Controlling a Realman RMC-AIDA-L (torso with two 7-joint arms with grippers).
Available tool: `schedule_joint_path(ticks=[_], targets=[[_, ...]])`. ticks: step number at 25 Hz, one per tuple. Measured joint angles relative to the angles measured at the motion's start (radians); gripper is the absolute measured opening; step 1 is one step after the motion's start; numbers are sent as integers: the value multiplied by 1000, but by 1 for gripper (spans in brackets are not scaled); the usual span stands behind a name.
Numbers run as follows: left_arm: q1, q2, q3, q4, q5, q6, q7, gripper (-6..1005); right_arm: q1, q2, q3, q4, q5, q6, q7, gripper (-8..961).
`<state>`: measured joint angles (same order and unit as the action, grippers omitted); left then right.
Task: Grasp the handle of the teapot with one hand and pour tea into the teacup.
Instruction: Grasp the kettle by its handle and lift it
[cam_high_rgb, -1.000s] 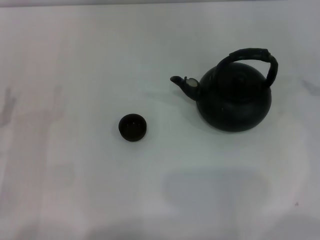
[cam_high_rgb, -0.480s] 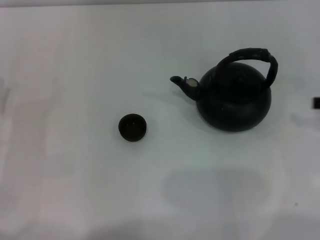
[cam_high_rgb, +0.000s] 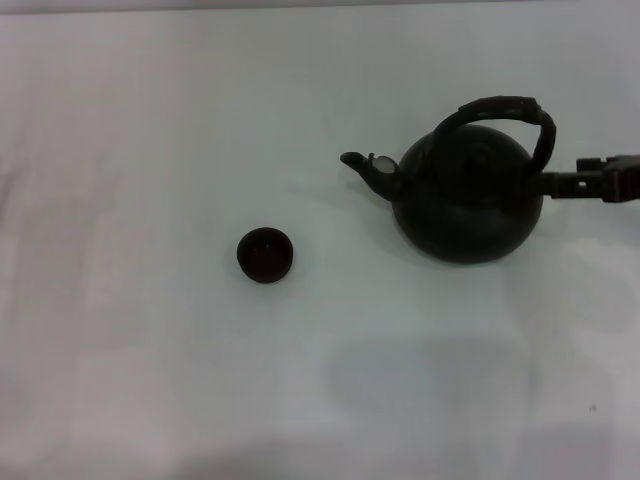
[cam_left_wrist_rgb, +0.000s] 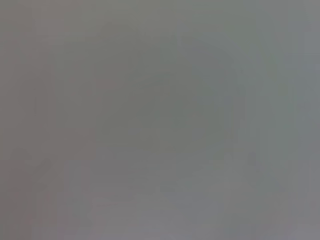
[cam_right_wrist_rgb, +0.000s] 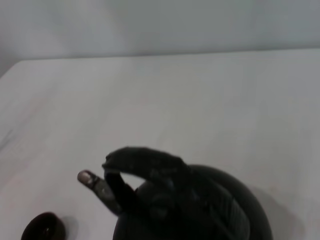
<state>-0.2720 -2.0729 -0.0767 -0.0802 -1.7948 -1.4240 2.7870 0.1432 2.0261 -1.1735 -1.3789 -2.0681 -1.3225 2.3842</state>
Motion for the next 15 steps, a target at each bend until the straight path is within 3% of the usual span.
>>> schedule_joint_path(ticks=[15], targets=[[4, 0, 0, 13, -9, -2, -21, 879, 15, -5, -84, 36, 4, 168, 0, 828]])
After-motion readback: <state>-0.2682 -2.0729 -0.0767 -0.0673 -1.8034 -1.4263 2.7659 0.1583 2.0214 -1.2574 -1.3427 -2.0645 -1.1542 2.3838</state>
